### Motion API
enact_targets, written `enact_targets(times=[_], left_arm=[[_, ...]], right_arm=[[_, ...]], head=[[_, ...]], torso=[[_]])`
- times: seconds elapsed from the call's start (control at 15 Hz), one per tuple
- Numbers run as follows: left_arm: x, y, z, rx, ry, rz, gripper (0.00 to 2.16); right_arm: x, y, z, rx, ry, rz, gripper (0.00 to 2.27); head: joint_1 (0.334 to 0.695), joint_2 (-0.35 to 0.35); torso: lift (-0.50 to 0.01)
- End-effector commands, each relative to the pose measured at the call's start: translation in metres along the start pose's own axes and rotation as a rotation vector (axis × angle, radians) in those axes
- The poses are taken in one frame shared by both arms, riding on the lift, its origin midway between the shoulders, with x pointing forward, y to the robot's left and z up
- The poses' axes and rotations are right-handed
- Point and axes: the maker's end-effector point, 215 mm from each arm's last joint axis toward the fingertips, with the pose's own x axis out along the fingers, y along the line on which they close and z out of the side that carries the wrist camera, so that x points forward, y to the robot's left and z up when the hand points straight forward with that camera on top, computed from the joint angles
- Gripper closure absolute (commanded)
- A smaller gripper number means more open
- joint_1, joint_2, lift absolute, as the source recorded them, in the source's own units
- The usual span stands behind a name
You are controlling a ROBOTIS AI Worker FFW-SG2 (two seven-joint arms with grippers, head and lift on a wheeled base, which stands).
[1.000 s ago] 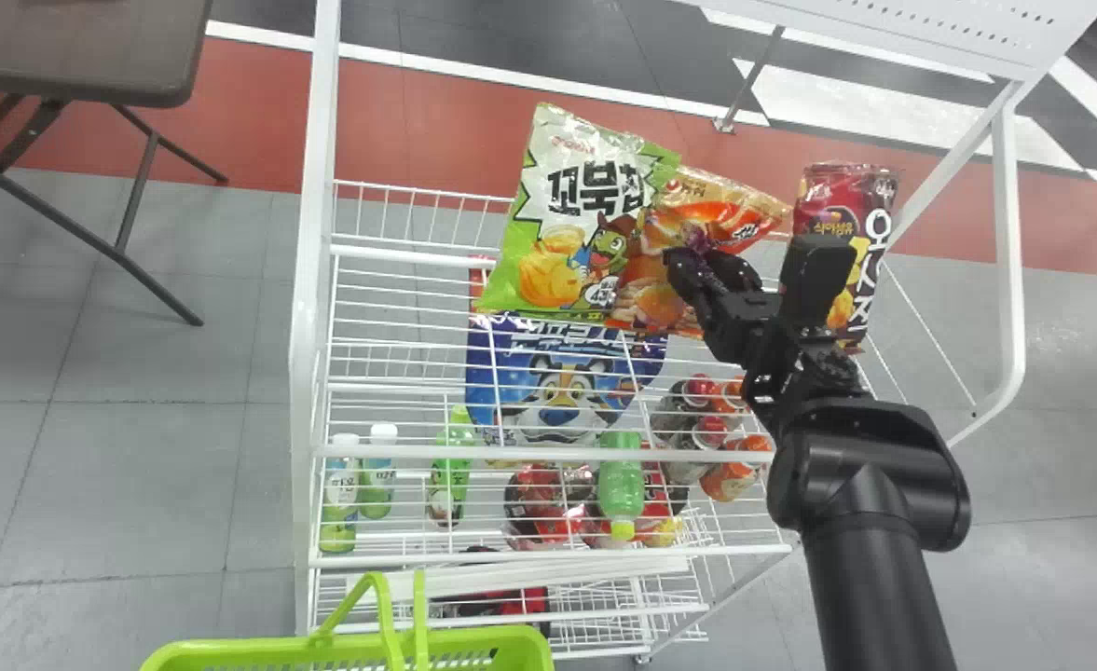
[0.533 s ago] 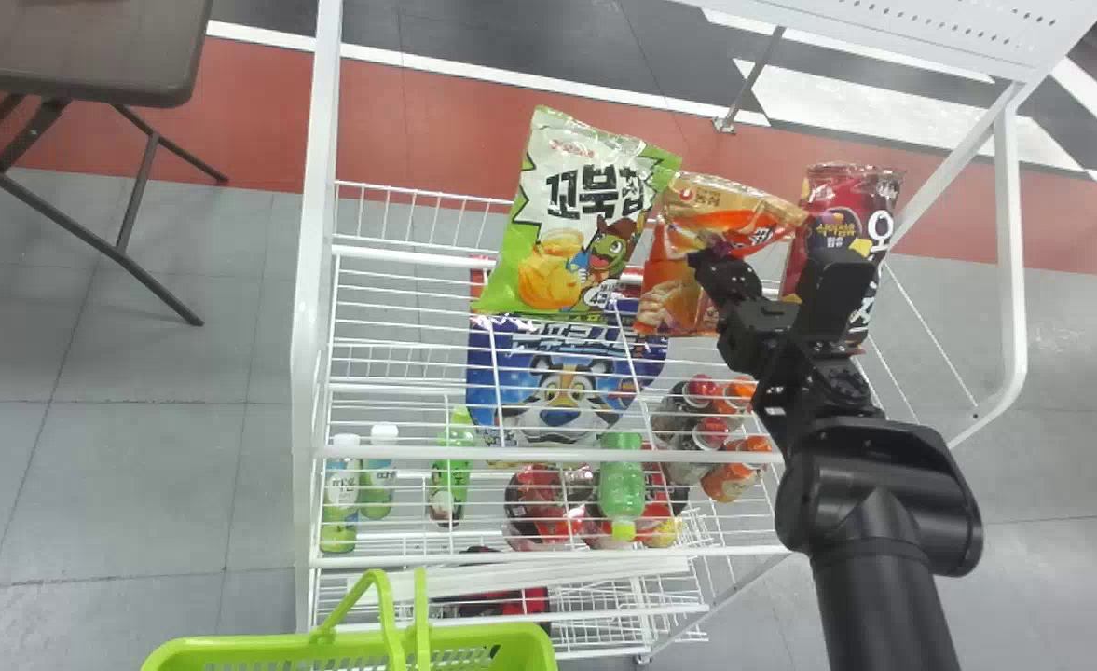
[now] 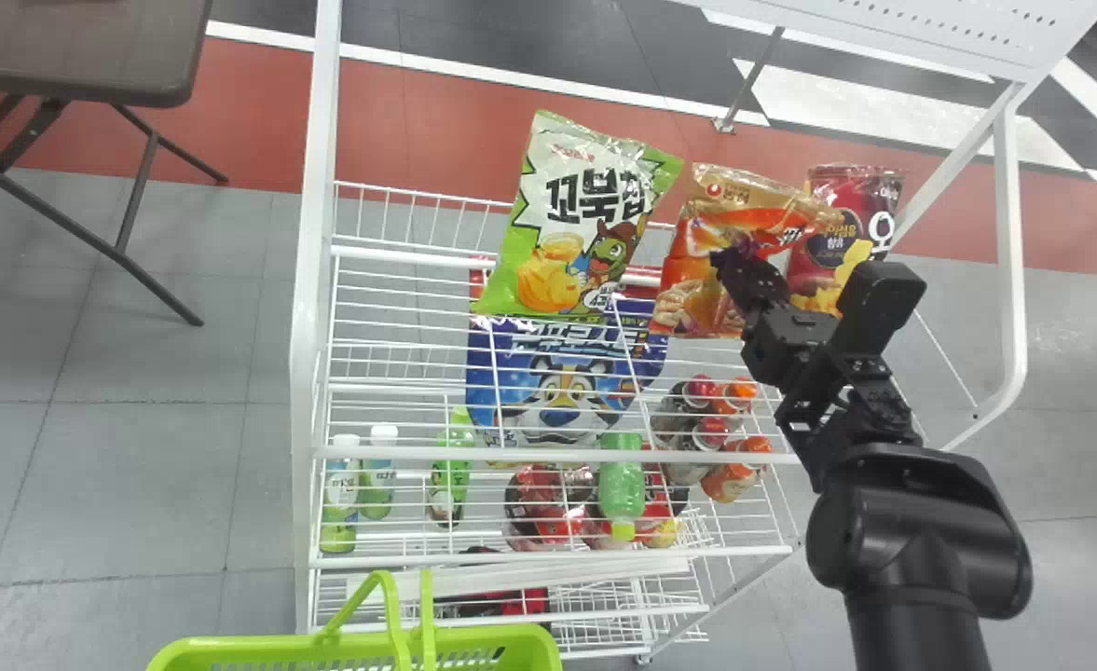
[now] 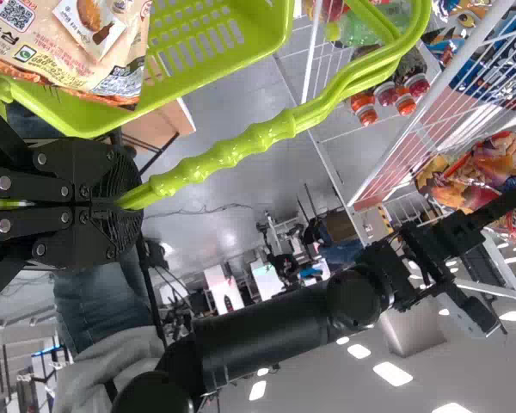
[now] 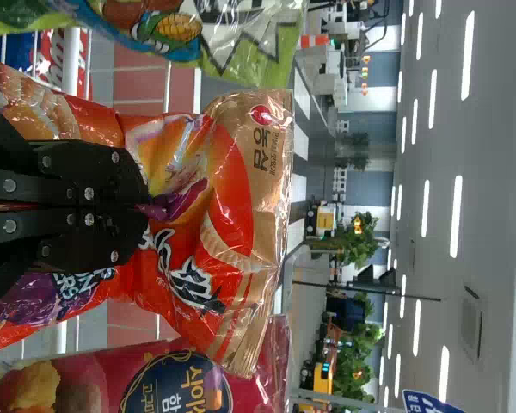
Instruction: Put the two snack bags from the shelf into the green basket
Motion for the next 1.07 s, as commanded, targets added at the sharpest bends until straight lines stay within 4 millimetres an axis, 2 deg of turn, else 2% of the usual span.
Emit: enact_targets(times=[0.0,0.2,0.47,0.67,1.0], left_arm=[[0.000,-0.001,0.000,0.001,0.000,-0.002,2.11],[0.000,-0.001,0.000,0.001,0.000,-0.002,2.11],[0.000,0.000,0.001,0.001,-0.003,-0.002,2.11],[0.001,0.000,0.000,-0.002,-0.003,-0.002,2.11],[0.003,-0.001,-0.001,-0.003,0.001,-0.006,2.11]], right_arm=[[-0.013,0.007,0.004,0.007,0.006,0.008,2.25],[-0.047,0.024,0.003,0.057,0.021,0.038,2.25],[-0.107,0.052,-0.011,0.150,0.130,0.107,2.25],[-0.152,0.070,-0.057,0.244,0.378,0.138,2.25],[-0.240,0.129,-0.113,0.426,0.724,0.293,2.25]], head=[[0.695,-0.350],[0.695,-0.350],[0.695,-0.350],[0.695,-0.350],[0.695,-0.350]], torso=[[-0.006],[-0.006],[-0.006],[-0.006],[-0.006]])
